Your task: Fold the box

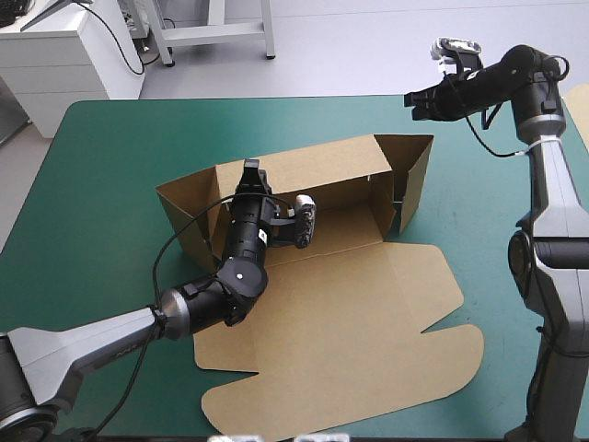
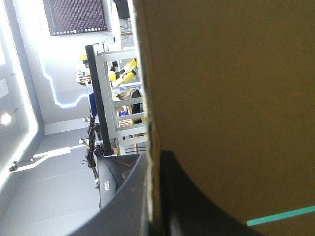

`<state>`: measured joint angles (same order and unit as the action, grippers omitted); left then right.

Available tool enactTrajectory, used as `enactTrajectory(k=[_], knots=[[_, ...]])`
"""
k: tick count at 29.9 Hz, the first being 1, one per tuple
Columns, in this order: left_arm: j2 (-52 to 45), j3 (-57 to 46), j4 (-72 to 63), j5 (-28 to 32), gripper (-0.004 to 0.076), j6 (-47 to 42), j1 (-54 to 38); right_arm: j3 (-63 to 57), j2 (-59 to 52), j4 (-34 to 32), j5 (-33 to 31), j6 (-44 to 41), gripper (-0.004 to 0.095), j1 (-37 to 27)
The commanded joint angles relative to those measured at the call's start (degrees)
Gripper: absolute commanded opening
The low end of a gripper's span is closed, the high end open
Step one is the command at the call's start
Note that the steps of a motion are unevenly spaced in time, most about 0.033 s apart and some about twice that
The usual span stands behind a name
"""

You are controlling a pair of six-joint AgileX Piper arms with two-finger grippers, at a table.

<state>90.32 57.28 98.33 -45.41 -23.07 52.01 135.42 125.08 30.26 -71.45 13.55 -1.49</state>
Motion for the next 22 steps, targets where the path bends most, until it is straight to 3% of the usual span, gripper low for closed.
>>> enactTrajectory(k=[1,11,18,22], knots=[[-2.0,1.4,4.1,-2.9,-0.0008,0.1,-0.1,-2.4,-5.8,0.2,0.0,0.5,-0.0019,1.2],[-2.0,1.4,4.1,-2.5,-0.0008,0.1,-0.1,-16.7,-14.0,-4.1,0.0,3.5,-0.0020,1.3],[-2.0,1.4,4.1,-2.3,-0.0008,0.1,-0.1,-29.9,-20.2,-3.4,0.0,8.8,-0.0019,1.3],[-2.0,1.4,4.1,-2.3,-0.0008,0.1,-0.1,-35.3,-22.5,0.3,1.2,13.4,-0.0019,1.3]])
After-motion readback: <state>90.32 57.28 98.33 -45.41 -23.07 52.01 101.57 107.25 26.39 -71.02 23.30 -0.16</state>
